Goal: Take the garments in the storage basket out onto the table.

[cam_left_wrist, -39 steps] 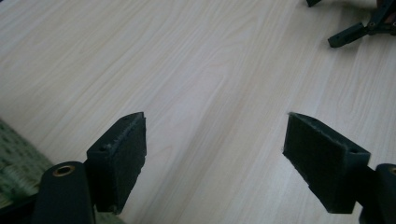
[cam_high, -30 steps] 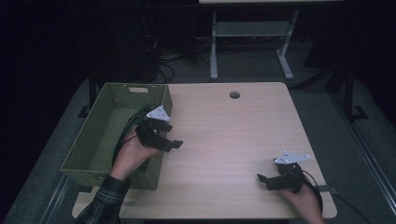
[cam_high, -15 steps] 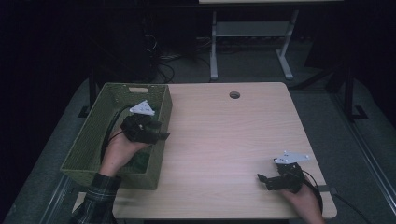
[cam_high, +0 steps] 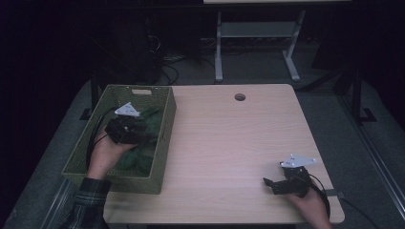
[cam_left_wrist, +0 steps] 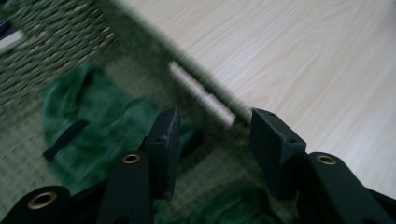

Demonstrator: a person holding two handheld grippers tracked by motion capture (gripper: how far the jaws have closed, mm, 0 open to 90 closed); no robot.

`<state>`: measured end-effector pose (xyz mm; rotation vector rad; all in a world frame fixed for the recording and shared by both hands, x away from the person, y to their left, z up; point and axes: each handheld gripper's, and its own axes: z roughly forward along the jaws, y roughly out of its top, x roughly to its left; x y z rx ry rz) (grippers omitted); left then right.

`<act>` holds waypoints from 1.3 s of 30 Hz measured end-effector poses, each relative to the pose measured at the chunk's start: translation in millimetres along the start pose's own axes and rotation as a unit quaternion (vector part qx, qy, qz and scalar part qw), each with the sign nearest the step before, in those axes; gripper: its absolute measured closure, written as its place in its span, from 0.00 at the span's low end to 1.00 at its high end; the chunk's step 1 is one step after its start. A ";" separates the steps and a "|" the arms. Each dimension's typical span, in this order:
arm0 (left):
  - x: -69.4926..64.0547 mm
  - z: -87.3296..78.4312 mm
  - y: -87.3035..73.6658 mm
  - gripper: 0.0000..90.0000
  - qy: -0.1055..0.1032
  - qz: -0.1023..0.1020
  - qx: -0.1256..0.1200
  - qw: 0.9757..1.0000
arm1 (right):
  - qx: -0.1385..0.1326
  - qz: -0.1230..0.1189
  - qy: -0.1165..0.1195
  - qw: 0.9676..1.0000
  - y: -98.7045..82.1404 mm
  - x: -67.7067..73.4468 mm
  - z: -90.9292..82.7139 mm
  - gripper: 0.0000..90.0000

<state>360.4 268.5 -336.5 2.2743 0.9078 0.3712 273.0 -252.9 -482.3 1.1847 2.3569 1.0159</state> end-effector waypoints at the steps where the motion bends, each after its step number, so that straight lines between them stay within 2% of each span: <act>1: 4.6 0.9 -4.9 0.57 0.008 0.003 0.004 1.000 | 0.000 0.000 0.000 1.000 0.0 0.0 0.0 0.09; 6: 12.7 4.3 -14.8 0.55 0.020 0.002 0.015 1.000 | 0.000 0.000 0.000 1.000 0.0 0.0 0.0 0.09; 7: 16.9 7.7 -20.1 0.55 0.027 -0.006 0.020 0.999 | 0.000 0.000 0.000 1.000 0.0 0.0 0.0 0.09; 10: 22.6 12.2 -26.8 0.55 0.033 -0.013 0.032 0.999 | 0.000 0.000 0.000 1.000 0.0 0.0 0.0 0.09; 18: 32.9 24.6 -35.8 0.53 0.044 -0.017 0.055 0.997 | 0.000 0.000 0.000 1.000 0.0 0.0 0.0 0.09; 23: 40.1 36.6 -40.2 0.50 0.050 -0.024 0.078 0.995 | 0.000 0.000 0.000 1.000 0.0 0.0 0.0 0.09; 24: 41.1 38.5 -40.9 0.50 0.054 -0.021 0.079 0.995 | 0.000 0.000 0.000 1.000 0.0 0.0 0.0 0.09; 26: 42.5 41.7 -42.4 0.49 0.050 -0.030 0.083 0.995 | 0.000 0.000 0.000 1.000 0.0 0.0 0.0 0.09; 30: 44.5 49.0 -46.2 0.47 0.055 -0.030 0.101 0.993 | 0.000 0.000 0.000 1.000 0.0 0.0 0.0 0.09; 32: 46.5 52.4 -49.0 0.47 0.052 -0.040 0.116 0.991 | 0.000 0.000 0.000 1.000 0.0 0.0 0.0 0.09; 33: 46.5 52.4 -49.0 0.47 0.052 -0.040 0.116 0.991 | 0.000 0.000 0.000 1.000 0.0 0.0 0.0 0.09; 36: 48.2 55.2 -50.6 0.50 0.048 -0.052 0.129 0.989 | 0.000 0.000 0.000 1.000 0.0 0.0 0.0 0.09; 39: 48.0 54.7 -50.8 0.58 0.047 -0.060 0.129 0.989 | 0.000 0.000 0.000 1.000 0.0 0.0 0.0 0.09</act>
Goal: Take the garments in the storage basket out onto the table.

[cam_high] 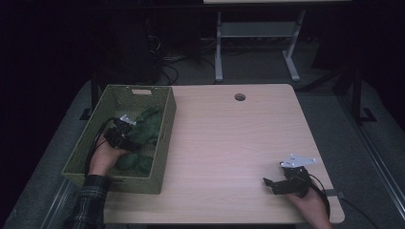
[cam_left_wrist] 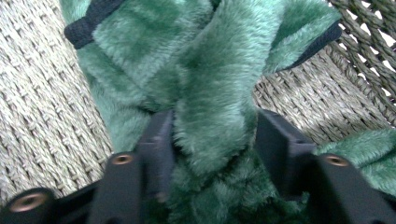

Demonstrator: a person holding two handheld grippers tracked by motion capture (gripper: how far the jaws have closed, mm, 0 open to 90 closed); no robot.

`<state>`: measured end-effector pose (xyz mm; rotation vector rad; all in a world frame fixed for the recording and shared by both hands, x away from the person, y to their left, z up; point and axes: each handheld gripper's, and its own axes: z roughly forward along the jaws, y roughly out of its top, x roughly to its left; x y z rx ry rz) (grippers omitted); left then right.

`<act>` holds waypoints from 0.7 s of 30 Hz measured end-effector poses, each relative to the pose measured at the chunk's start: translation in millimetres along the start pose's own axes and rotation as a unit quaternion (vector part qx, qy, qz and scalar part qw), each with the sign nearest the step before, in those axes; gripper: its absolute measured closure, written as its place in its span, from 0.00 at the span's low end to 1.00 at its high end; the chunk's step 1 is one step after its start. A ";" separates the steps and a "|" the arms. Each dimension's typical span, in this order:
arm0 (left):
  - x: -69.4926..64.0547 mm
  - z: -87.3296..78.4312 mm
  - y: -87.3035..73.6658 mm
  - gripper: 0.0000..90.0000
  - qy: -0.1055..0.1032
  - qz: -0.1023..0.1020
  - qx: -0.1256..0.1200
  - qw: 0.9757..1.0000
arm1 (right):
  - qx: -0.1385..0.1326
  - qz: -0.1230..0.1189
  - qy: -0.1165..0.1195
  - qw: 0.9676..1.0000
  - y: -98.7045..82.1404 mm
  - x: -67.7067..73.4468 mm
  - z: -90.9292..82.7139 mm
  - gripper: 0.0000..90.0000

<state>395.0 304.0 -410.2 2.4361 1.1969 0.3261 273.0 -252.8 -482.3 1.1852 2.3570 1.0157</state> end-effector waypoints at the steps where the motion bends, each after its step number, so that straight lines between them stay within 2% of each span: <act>1: 0.0 -0.6 -0.1 0.69 -0.003 -0.003 0.001 1.000 | 0.000 0.000 0.000 1.000 0.0 0.0 0.0 0.09; 2: 0.0 -1.0 -0.1 0.69 -0.006 -0.004 0.002 1.000 | 0.000 0.000 0.000 1.000 0.0 0.0 0.0 0.09; 3: -0.2 -2.5 0.0 0.77 -0.010 -0.007 0.004 1.000 | 0.000 0.000 0.000 1.000 0.0 0.0 0.0 0.09; 5: -0.4 -3.9 0.4 0.80 -0.011 -0.007 0.002 1.000 | 0.000 0.000 0.000 1.000 0.0 0.0 0.0 0.09; 7: -0.6 -8.7 0.8 0.84 -0.018 -0.012 -0.013 1.000 | 0.000 0.000 0.000 1.000 0.0 0.0 0.0 0.09; 10: 0.8 -11.7 0.4 0.86 -0.027 -0.020 -0.018 0.999 | 0.000 0.000 0.000 1.000 0.0 0.0 0.0 0.09; 14: 3.4 -21.1 -0.8 0.86 -0.051 -0.037 -0.047 0.997 | 0.000 0.000 0.000 1.000 0.0 0.0 0.0 0.09; 19: 4.6 -33.9 0.3 0.87 -0.061 -0.039 -0.067 0.995 | 0.000 0.000 0.000 1.000 0.0 0.0 0.0 0.09; 21: 3.6 -44.1 2.6 0.87 -0.068 -0.041 -0.080 0.994 | 0.000 0.000 0.000 1.000 0.0 0.0 0.0 0.09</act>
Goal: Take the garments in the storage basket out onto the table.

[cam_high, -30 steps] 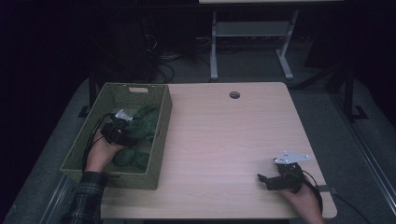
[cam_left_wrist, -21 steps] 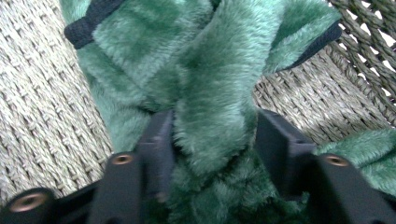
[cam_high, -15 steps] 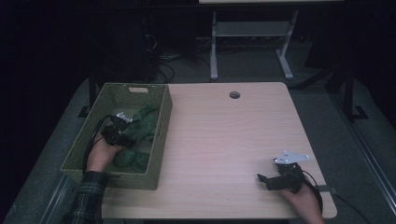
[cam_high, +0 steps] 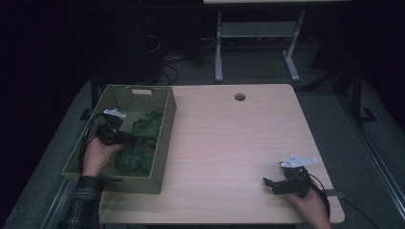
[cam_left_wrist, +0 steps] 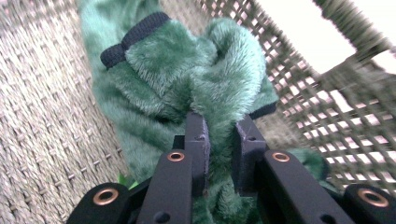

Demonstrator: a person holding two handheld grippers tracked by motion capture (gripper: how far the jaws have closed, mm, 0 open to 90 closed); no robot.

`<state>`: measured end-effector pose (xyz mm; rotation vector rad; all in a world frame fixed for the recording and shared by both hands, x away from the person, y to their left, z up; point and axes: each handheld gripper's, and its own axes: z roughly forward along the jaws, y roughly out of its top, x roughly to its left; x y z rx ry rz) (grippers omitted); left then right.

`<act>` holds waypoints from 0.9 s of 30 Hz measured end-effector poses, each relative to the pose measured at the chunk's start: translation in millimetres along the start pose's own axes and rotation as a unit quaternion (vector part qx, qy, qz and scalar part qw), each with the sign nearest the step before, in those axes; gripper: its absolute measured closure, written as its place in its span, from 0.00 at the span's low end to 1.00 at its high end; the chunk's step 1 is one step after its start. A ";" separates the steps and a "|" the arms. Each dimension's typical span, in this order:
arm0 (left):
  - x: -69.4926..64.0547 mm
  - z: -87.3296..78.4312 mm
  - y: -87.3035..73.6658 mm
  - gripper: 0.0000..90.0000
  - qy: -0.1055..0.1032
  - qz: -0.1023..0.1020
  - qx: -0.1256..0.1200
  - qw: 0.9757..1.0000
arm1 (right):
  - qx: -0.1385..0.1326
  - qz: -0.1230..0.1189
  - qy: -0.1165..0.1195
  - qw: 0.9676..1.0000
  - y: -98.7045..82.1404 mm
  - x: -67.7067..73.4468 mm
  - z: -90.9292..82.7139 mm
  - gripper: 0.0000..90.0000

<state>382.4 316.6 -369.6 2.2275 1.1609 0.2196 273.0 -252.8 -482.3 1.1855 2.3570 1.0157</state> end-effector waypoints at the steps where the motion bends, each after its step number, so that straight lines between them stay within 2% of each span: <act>1: 0.0 0.0 0.0 0.87 0.000 0.000 0.000 1.000 | 0.000 0.000 0.000 1.000 0.0 0.0 0.0 0.09; 2: -2.1 -6.5 3.1 0.87 -0.003 0.000 -0.012 1.000 | 0.000 0.000 0.000 1.000 0.0 0.0 0.0 0.09; 9: -7.1 -26.2 13.4 0.88 -0.009 0.004 -0.040 0.999 | 0.000 0.000 0.000 1.000 0.0 0.0 0.0 0.09; 13: -11.5 -42.5 20.6 0.88 -0.014 0.005 -0.066 0.998 | 0.000 0.000 0.000 1.000 0.0 0.0 0.0 0.09; 22: -16.9 -69.8 32.9 0.89 -0.010 0.010 -0.097 0.995 | 0.000 0.000 0.000 1.000 0.0 0.0 0.0 0.09; 27: -21.2 -90.8 42.5 0.89 -0.002 0.023 -0.115 0.993 | 0.000 0.000 0.000 1.000 0.0 0.0 0.0 0.09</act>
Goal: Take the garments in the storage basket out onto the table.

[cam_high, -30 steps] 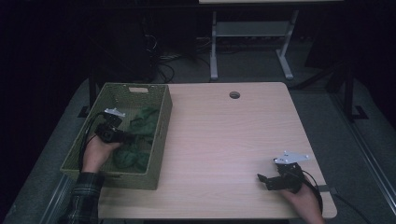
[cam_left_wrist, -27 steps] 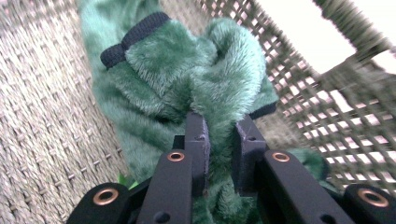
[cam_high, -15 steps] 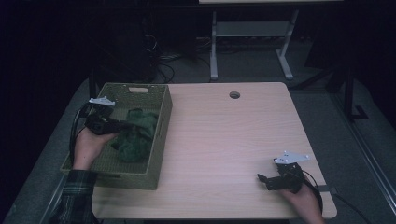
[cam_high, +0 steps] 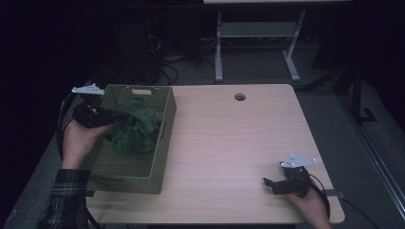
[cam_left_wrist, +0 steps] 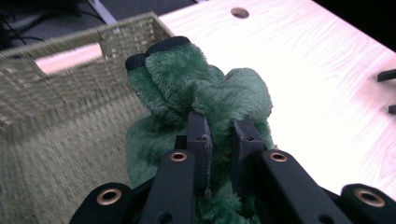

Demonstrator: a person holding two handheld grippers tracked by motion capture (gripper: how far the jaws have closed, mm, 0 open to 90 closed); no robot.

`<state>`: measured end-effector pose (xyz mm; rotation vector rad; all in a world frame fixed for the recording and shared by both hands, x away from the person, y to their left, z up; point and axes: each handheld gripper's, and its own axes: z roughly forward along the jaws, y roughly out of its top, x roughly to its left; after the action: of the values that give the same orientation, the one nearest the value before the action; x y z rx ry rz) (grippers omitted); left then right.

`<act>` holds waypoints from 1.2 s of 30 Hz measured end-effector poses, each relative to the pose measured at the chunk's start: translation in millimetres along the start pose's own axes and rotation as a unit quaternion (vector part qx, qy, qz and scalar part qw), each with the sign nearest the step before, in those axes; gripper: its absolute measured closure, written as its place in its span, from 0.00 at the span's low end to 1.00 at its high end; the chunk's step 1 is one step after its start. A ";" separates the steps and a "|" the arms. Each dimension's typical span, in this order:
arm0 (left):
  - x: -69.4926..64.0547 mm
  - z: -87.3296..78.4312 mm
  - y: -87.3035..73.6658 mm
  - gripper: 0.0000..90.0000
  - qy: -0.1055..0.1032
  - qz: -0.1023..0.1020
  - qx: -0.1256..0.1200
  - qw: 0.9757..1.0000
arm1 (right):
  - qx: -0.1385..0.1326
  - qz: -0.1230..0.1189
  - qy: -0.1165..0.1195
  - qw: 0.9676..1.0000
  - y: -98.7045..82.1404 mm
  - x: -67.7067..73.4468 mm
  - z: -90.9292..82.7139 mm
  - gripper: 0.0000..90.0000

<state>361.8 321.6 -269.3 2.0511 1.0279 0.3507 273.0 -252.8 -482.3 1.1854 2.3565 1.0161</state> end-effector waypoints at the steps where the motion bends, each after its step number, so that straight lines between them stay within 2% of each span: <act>1: -0.9 -3.3 2.6 0.89 0.000 0.000 -0.003 1.000 | 0.000 0.000 0.000 1.000 0.0 0.0 0.0 0.09; 9: -7.6 -30.7 26.4 0.89 0.012 0.017 -0.025 0.999 | 0.000 0.000 0.000 1.000 0.0 0.0 0.0 0.09; 15: -11.4 -44.7 39.8 0.89 0.009 0.022 -0.042 0.999 | 0.000 0.000 0.000 1.000 0.0 0.0 0.0 0.09; 17: -16.2 -49.3 45.8 0.89 0.001 0.027 -0.052 0.998 | 0.000 0.000 0.000 1.000 0.0 0.0 0.0 0.09; 24: -28.0 -45.7 52.7 0.89 -0.022 0.037 -0.059 0.997 | 0.000 0.000 0.000 1.000 0.0 0.0 0.0 0.09; 30: -44.5 -30.6 61.9 0.89 -0.045 0.051 -0.060 0.996 | 0.000 0.000 0.000 1.000 0.0 0.0 0.0 0.09; 36: -57.3 -16.9 68.8 0.89 -0.060 0.059 -0.056 0.995 | 0.000 0.000 0.000 1.000 0.0 0.0 0.0 0.09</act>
<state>354.0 262.4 -200.5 2.0105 0.8005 0.3339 273.0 -252.8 -482.3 1.1849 2.3566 1.0164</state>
